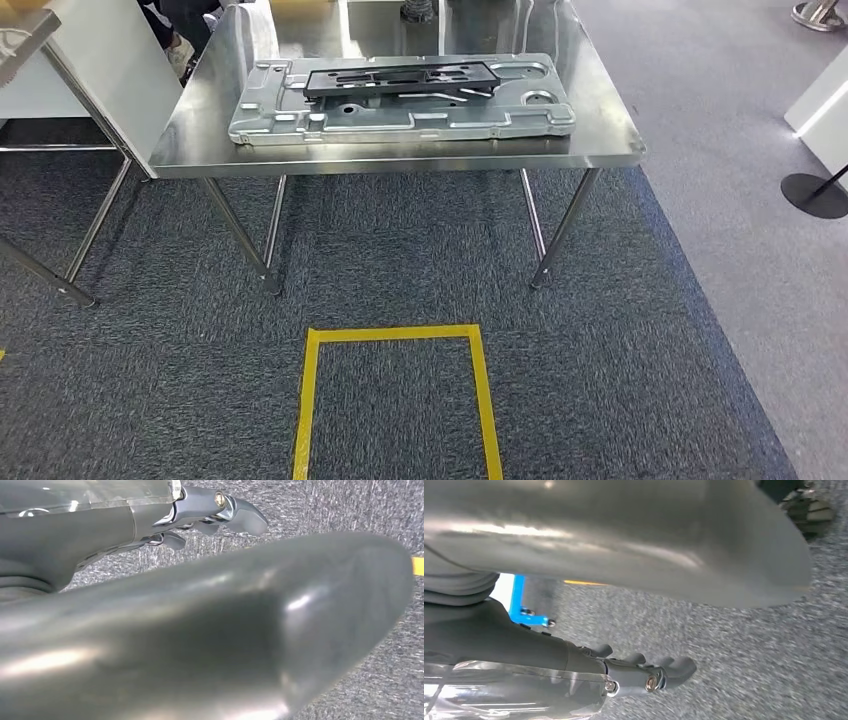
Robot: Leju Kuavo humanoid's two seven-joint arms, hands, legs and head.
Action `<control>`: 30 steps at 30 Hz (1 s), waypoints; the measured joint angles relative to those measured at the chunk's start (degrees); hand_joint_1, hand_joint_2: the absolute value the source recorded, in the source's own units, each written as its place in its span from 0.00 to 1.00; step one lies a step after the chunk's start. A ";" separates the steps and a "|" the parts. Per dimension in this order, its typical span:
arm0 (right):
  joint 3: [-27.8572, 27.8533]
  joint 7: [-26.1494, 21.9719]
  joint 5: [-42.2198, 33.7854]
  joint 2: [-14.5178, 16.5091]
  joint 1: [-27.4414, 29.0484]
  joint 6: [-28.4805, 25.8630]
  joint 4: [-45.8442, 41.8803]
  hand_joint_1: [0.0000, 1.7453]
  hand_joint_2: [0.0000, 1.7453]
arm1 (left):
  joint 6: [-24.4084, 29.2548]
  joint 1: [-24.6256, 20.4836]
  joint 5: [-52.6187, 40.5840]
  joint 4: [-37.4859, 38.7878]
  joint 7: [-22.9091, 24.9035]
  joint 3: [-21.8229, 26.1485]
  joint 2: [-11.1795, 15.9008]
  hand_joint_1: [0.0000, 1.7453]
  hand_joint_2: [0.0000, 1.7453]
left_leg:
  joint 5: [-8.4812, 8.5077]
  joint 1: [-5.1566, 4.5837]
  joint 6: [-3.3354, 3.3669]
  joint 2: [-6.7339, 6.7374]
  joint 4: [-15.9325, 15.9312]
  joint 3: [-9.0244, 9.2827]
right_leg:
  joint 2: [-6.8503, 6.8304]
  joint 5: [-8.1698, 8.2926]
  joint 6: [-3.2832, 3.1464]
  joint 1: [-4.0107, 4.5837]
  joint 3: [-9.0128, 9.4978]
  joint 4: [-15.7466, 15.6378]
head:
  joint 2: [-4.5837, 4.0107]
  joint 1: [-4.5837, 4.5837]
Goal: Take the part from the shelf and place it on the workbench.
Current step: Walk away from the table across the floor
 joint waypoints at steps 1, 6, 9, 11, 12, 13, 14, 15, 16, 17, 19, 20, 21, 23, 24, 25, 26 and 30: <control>-0.01 0.06 0.00 -0.01 0.01 0.01 0.02 0.00 0.00 | -0.01 0.04 -0.03 0.00 0.07 0.01 -0.01 0.00 0.00 | 0.66 0.06 -0.37 0.03 -0.08 -0.21 | -0.03 0.06 -0.50 0.10 -0.13 -0.68 | 0.00 0.02; -0.03 0.38 0.03 -0.01 0.14 0.35 0.16 0.00 0.00 | -0.14 0.31 0.64 0.00 1.51 0.07 -0.14 0.00 0.00 | -7.41 0.61 -1.63 -0.35 8.15 -3.57 | -0.47 3.21 -2.45 0.12 -3.75 -0.89 | 0.00 -0.37; -0.08 0.34 -0.01 -0.01 0.33 0.61 0.19 0.00 0.00 | -0.21 0.36 0.91 0.00 3.11 0.32 -0.21 0.00 0.00 | -9.84 0.73 -1.90 -0.36 16.84 -4.34 | -0.53 5.03 -2.44 0.34 -6.13 -0.69 | -0.01 -0.57; -0.11 0.31 -0.10 -0.01 0.34 0.69 0.20 0.00 0.00 | -0.26 0.34 0.91 0.00 3.67 0.52 -0.21 0.00 0.00 | -6.83 0.74 -1.73 -0.36 13.45 -0.31 | -0.50 5.85 -2.18 0.36 -7.49 -0.21 | 0.00 -0.61; -0.12 0.29 -0.14 -0.01 0.34 0.69 0.20 0.00 0.00 | -0.28 0.27 0.91 0.00 3.80 0.60 -0.20 0.00 0.00 | -6.16 0.73 -1.52 -0.37 9.05 3.02 | -0.50 6.11 -1.99 0.38 -8.04 0.18 | 0.00 -0.62; -0.13 0.22 -0.19 -0.01 0.33 0.79 0.20 0.00 0.00 | -0.30 0.17 0.93 0.00 3.89 0.65 -0.20 0.00 0.00 | -6.26 0.65 -1.28 -0.37 4.58 6.13 | -0.50 6.29 -1.76 0.43 -8.50 0.60 | -0.01 -0.60; -0.15 0.08 -0.33 -0.01 0.30 1.01 0.20 0.00 0.00 | -0.30 0.07 0.97 0.00 4.00 0.72 -0.20 0.00 0.00 | -6.94 0.56 -1.01 -0.37 1.03 8.26 | -0.51 6.48 -1.46 0.51 -8.87 0.97 | -0.01 -0.59; -0.25 -0.10 -0.69 0.00 0.24 1.40 0.20 0.00 0.00 | -0.30 0.00 1.02 0.00 4.17 0.83 -0.20 0.00 0.00 | -7.72 0.45 -0.75 -0.37 -1.08 9.33 | -0.54 6.71 -1.13 0.55 -9.15 1.22 | -0.01 -0.56; -0.48 -0.26 -1.34 -0.01 0.19 1.96 0.20 0.00 0.00 | -0.30 0.03 1.07 0.00 4.43 0.95 -0.21 0.00 0.00 | -7.98 0.36 -0.45 -0.37 -1.79 9.42 | -0.57 6.96 -0.76 0.60 -9.34 1.30 | -0.01 -0.54; -0.87 -0.35 -2.24 -0.01 0.15 2.56 0.20 0.00 0.00 | -0.31 0.10 1.13 0.00 4.72 1.07 -0.22 0.00 0.00 | -7.85 0.44 -0.08 -0.35 -2.07 9.20 | -0.57 7.15 -0.41 0.55 -9.51 1.41 | -0.01 -0.56; -2.25 -0.35 -4.49 -0.01 0.19 3.74 0.21 0.00 0.00 | -0.41 0.19 1.26 0.00 5.25 1.25 -0.29 0.00 0.00 | -7.18 0.59 0.71 -0.26 -2.34 8.85 | -0.44 5.68 0.16 0.39 -10.45 3.38 | -0.02 -0.42; -3.06 -0.33 -5.41 -0.01 0.23 4.16 0.21 0.00 0.00 | -0.46 0.18 1.32 0.00 5.38 1.33 -0.33 0.00 0.00 | -6.83 0.64 1.02 -0.21 -2.43 8.60 | -0.34 3.79 0.41 0.28 -11.65 6.19 | -0.02 -0.33; -3.83 -0.32 -6.13 -0.01 0.26 4.46 0.22 0.00 0.00 | -0.51 0.15 1.37 0.00 5.49 1.40 -0.36 0.00 0.00 | -6.61 0.56 1.21 -0.19 -2.38 8.28 | -0.25 1.44 0.65 0.21 -13.26 10.02 | -0.02 -0.22; -4.94 -0.32 -6.69 -0.01 0.28 4.67 0.22 0.00 0.00 | -0.53 0.19 1.43 0.00 5.60 1.53 -0.36 0.00 0.00 | -6.29 0.39 1.32 -0.17 -2.24 7.69 | -0.18 -1.89 0.95 0.08 -16.15 17.30 | -0.02 -0.17; -5.34 -0.32 -6.79 -0.01 0.31 4.70 0.22 0.00 0.00 | -0.54 0.22 1.45 0.00 5.66 1.57 -0.37 0.00 0.00 | -6.20 0.32 1.31 -0.17 -2.14 7.51 | -0.17 -1.97 0.96 0.03 -16.33 18.42 | -0.01 -0.17; -5.64 -0.33 -6.82 -0.01 0.34 4.72 0.22 0.00 0.00 | -0.54 0.24 1.46 0.00 5.70 1.62 -0.38 0.00 0.00 | -6.16 0.27 1.29 -0.19 -2.02 7.41 | -0.17 -0.95 0.88 0.00 -15.31 17.12 | -0.01 -0.16; -5.90 -0.33 -6.84 -0.01 0.35 4.73 0.22 0.00 0.00 | -0.55 0.23 1.46 0.00 5.73 1.66 -0.40 0.00 0.00 | -6.17 0.24 1.25 -0.21 -1.92 7.46 | -0.17 0.88 0.68 0.01 -13.22 13.59 | -0.01 -0.16; -6.67 -0.31 -7.10 -0.11 0.24 4.73 0.22 0.00 0.75 | -0.62 0.07 1.48 0.00 5.78 1.80 -0.53 0.00 0.00 | -6.29 -0.11 0.54 -0.22 -1.51 7.34 | -0.18 4.64 -0.54 0.47 -6.88 1.32 | -0.01 -0.21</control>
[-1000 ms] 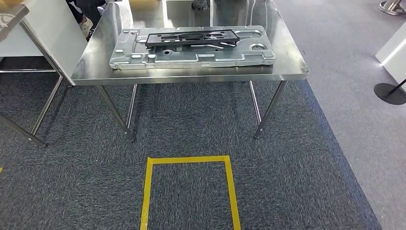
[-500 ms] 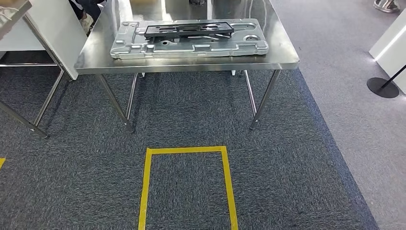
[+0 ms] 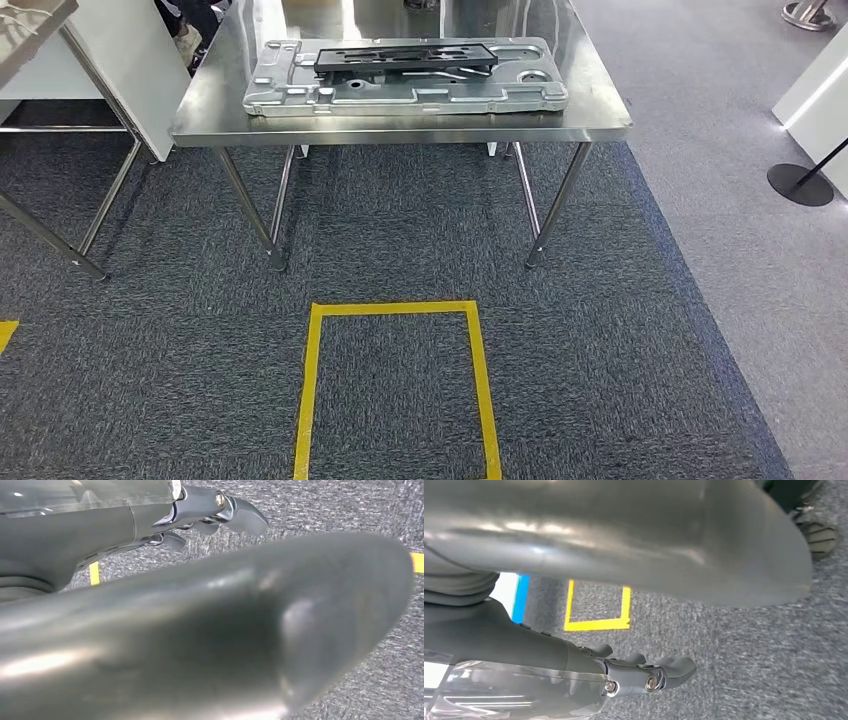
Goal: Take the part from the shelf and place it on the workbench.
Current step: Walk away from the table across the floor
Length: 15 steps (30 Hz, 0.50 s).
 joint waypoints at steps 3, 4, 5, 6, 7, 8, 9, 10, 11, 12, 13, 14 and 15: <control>-0.75 0.02 -0.67 -0.02 0.02 0.26 0.00 0.00 1.00 | 0.02 -0.03 -0.01 0.00 0.07 0.11 0.00 0.00 0.00 | -0.36 -0.06 -0.86 -0.04 0.29 -0.25 | -0.02 0.11 -0.76 -0.11 -0.02 -0.50 | -0.01 -0.03; -1.00 -0.01 -0.96 -0.03 0.00 0.48 0.00 0.00 1.00 | 0.05 -0.04 -0.03 0.00 0.09 0.15 -0.01 0.00 0.00 | -1.25 -0.03 -1.14 -0.09 1.45 -0.73 | -0.07 0.25 -1.07 -0.26 0.05 -0.76 | -0.01 -0.10; -1.27 -0.04 -1.27 -0.03 -0.04 0.74 0.00 0.00 1.00 | 0.09 -0.04 -0.06 0.00 0.10 0.20 -0.02 0.00 0.00 | -2.74 0.04 -1.40 -0.15 3.82 -1.77 | -0.11 0.38 -1.34 -0.42 0.10 -0.99 | 0.00 -0.16; -1.58 -0.02 -1.60 -0.03 -0.09 0.96 0.00 0.00 1.00 | 0.10 -0.03 -0.09 0.00 0.09 0.27 -0.03 0.00 0.00 | -4.65 0.20 -1.63 -0.19 7.38 -3.39 | -0.14 0.40 -1.53 -0.40 0.07 -1.03 | 0.00 -0.22; -1.93 0.02 -1.93 -0.03 -0.12 1.17 0.00 0.00 1.00 | 0.10 0.00 -0.11 0.00 0.07 0.35 -0.05 0.00 0.25 | -6.57 0.36 -1.91 -0.20 11.64 -5.36 | -0.15 0.37 -1.67 -0.38 0.02 -0.97 | 0.01 -0.27; -2.30 0.04 -2.26 -0.03 -0.14 1.40 0.00 0.00 1.00 | 0.10 0.05 -0.13 0.00 0.05 0.45 -0.05 0.00 0.50 | -7.81 0.59 -2.24 -0.20 15.27 -7.08 | -0.15 0.33 -1.77 -0.37 -0.01 -0.89 | 0.01 -0.26; -2.67 0.04 -2.54 -0.03 -0.14 1.59 0.00 0.00 1.00 | 0.10 0.10 -0.13 0.00 0.02 0.55 -0.05 0.00 0.75 | -8.00 0.86 -2.61 -0.20 17.23 -8.06 | -0.14 0.26 -1.84 -0.39 0.00 -0.80 | 0.00 -0.26; -3.03 -0.02 -2.81 -0.02 -0.14 1.81 0.00 0.00 0.75 | 0.11 0.13 -0.14 0.00 -0.01 0.63 -0.05 0.00 1.00 | -7.01 1.20 -3.05 -0.19 16.84 -7.95 | -0.11 0.18 -1.84 -0.46 0.02 -0.65 | -0.01 -0.26; -3.39 -0.14 -3.05 -0.02 -0.14 2.04 0.00 0.00 0.50 | 0.11 0.12 -0.16 0.00 -0.05 0.69 -0.05 0.00 1.00 | -5.02 1.60 -3.49 -0.19 14.07 -6.70 | -0.04 0.03 -1.75 -0.58 0.04 -0.40 | -0.01 -0.26; -3.73 -0.34 -3.29 -0.01 -0.15 2.28 0.00 0.00 0.25 | 0.10 0.08 -0.21 0.00 -0.11 0.72 -0.05 0.00 1.00 | -2.83 2.05 -3.98 -0.19 9.86 -4.79 | 0.04 -0.22 -1.55 -0.70 0.00 0.03 | -0.01 -0.26; -4.08 -0.62 -3.52 -0.06 -0.17 2.56 -0.01 0.00 0.25 | 0.09 0.02 -0.34 0.01 -0.17 0.73 -0.10 0.00 1.00 | -1.50 2.30 -4.40 -0.28 5.94 -3.00 | 0.16 -0.56 -1.21 -0.69 -0.19 0.67 | -0.01 -0.35; -4.43 -0.97 -3.69 -0.10 -0.22 2.83 -0.01 0.00 0.50 | 0.07 -0.05 -0.47 0.01 -0.22 0.73 -0.15 0.00 1.00 | -0.77 2.44 -4.17 -0.38 3.31 -1.84 | 0.26 -0.86 -0.90 -0.60 -0.43 1.25 | 0.00 -0.37; -4.74 -1.33 -3.85 -0.14 -0.26 3.02 -0.02 0.00 0.75 | 0.07 -0.08 -0.59 0.02 -0.20 0.74 -0.19 0.00 1.00 | -0.69 2.44 -3.95 -0.49 2.04 -1.34 | 0.34 -1.08 -0.64 -0.48 -0.68 1.72 | 0.00 -0.34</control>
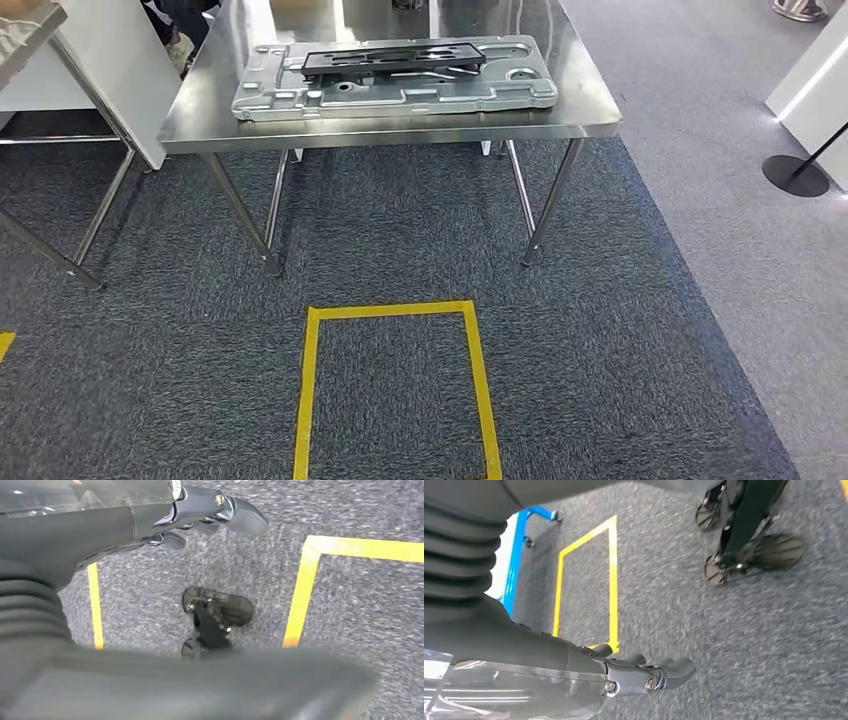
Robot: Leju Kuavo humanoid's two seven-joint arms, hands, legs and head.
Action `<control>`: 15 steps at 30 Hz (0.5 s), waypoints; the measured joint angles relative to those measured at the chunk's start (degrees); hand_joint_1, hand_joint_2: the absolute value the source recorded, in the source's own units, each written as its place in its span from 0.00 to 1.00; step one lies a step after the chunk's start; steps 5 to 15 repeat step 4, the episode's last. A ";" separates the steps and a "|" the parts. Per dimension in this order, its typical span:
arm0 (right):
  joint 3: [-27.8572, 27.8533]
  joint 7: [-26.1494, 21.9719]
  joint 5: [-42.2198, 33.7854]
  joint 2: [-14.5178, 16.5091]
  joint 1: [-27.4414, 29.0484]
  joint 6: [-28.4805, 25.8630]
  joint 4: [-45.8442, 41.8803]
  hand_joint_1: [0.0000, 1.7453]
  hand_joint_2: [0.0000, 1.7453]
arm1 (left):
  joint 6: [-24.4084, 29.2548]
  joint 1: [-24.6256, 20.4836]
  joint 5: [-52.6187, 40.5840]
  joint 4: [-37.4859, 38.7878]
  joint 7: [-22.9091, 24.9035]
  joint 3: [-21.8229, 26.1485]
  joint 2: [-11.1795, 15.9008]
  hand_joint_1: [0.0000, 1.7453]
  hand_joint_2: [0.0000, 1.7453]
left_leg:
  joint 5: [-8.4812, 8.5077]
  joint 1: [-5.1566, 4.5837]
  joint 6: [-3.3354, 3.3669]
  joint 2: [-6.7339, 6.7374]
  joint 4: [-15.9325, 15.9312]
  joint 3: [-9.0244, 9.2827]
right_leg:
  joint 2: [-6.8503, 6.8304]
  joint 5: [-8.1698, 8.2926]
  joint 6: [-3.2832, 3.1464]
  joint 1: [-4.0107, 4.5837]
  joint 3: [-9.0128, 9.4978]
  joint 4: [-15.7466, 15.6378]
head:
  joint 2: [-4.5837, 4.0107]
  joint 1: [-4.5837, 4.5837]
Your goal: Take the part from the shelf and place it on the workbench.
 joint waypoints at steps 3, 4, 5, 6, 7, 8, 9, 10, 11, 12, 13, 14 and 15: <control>-0.77 -0.93 -0.51 0.03 -0.03 0.38 0.01 0.00 1.00 | 0.05 0.01 -0.26 0.01 0.71 0.01 -0.02 0.00 1.00 | -0.11 -0.36 0.94 -0.14 0.14 -0.26 | 0.06 0.06 0.49 -0.02 -0.27 0.13 | 0.00 0.19; -0.89 -1.05 -0.60 0.04 -0.02 0.45 0.02 0.00 1.00 | 0.06 0.01 -0.31 0.01 0.91 0.00 -0.02 0.00 1.00 | -0.11 -0.43 1.04 -0.15 0.14 -0.28 | 0.05 0.11 0.58 -0.07 -0.27 0.08 | 0.00 0.18; -0.89 -1.05 -0.60 0.04 -0.02 0.45 0.02 0.00 1.00 | 0.06 0.01 -0.31 0.01 0.91 0.00 -0.02 0.00 1.00 | -0.11 -0.43 1.04 -0.15 0.14 -0.28 | 0.05 0.11 0.58 -0.07 -0.27 0.08 | 0.00 0.18; -0.89 -1.05 -0.60 0.04 -0.02 0.45 0.02 0.00 1.00 | 0.06 0.01 -0.31 0.01 0.91 0.00 -0.02 0.00 1.00 | -0.11 -0.43 1.04 -0.15 0.14 -0.28 | 0.05 0.11 0.58 -0.07 -0.27 0.08 | 0.00 0.18; -0.89 -1.05 -0.60 0.04 -0.02 0.45 0.02 0.00 1.00 | 0.06 0.01 -0.31 0.01 0.91 0.00 -0.02 0.00 1.00 | -0.11 -0.43 1.04 -0.15 0.14 -0.28 | 0.05 0.11 0.58 -0.07 -0.27 0.08 | 0.00 0.18; -0.89 -1.05 -0.60 0.04 -0.02 0.45 0.02 0.00 1.00 | 0.06 0.01 -0.31 0.01 0.91 0.00 -0.02 0.00 1.00 | -0.11 -0.43 1.04 -0.15 0.14 -0.28 | 0.05 0.11 0.58 -0.07 -0.27 0.08 | 0.00 0.18; -0.89 -1.05 -0.60 0.04 -0.02 0.45 0.02 0.00 1.00 | 0.06 0.01 -0.31 0.01 0.91 0.00 -0.02 0.00 1.00 | -0.11 -0.43 1.04 -0.15 0.14 -0.28 | 0.05 0.11 0.58 -0.07 -0.27 0.08 | 0.00 0.18; -0.89 -1.05 -0.60 0.04 -0.02 0.45 0.02 0.00 1.00 | 0.06 0.01 -0.31 0.01 0.91 0.00 -0.02 0.00 1.00 | -0.11 -0.43 1.04 -0.15 0.14 -0.28 | 0.05 0.11 0.58 -0.07 -0.27 0.08 | 0.00 0.18; -0.89 -1.05 -0.60 0.04 -0.02 0.45 0.02 0.00 1.00 | 0.06 0.01 -0.31 0.01 0.91 0.00 -0.02 0.00 1.00 | -0.11 -0.43 1.04 -0.15 0.14 -0.28 | 0.05 0.11 0.58 -0.07 -0.27 0.08 | 0.00 0.18; -0.89 -1.05 -0.60 0.04 -0.02 0.45 0.02 0.00 1.00 | 0.06 0.01 -0.31 0.01 0.91 0.00 -0.02 0.00 1.00 | -0.11 -0.43 1.04 -0.15 0.14 -0.28 | 0.05 0.11 0.58 -0.07 -0.27 0.08 | 0.00 0.18; -0.89 -1.05 -0.60 0.04 -0.02 0.45 0.02 0.00 1.00 | 0.06 0.01 -0.31 0.01 0.91 0.00 -0.02 0.00 1.00 | -0.11 -0.43 1.04 -0.15 0.14 -0.28 | 0.05 0.11 0.58 -0.07 -0.27 0.08 | 0.00 0.18; -0.89 -1.05 -0.60 0.04 -0.02 0.45 0.02 0.00 1.00 | 0.06 0.01 -0.31 0.01 0.91 0.00 -0.02 0.00 1.00 | -0.11 -0.43 1.04 -0.15 0.14 -0.28 | 0.05 0.11 0.58 -0.07 -0.27 0.08 | 0.00 0.18; -0.89 -1.05 -0.60 0.04 -0.02 0.45 0.02 0.00 1.00 | 0.06 0.01 -0.31 0.01 0.91 0.00 -0.02 0.00 1.00 | -0.11 -0.43 1.04 -0.15 0.14 -0.28 | 0.05 0.11 0.58 -0.07 -0.27 0.08 | 0.00 0.18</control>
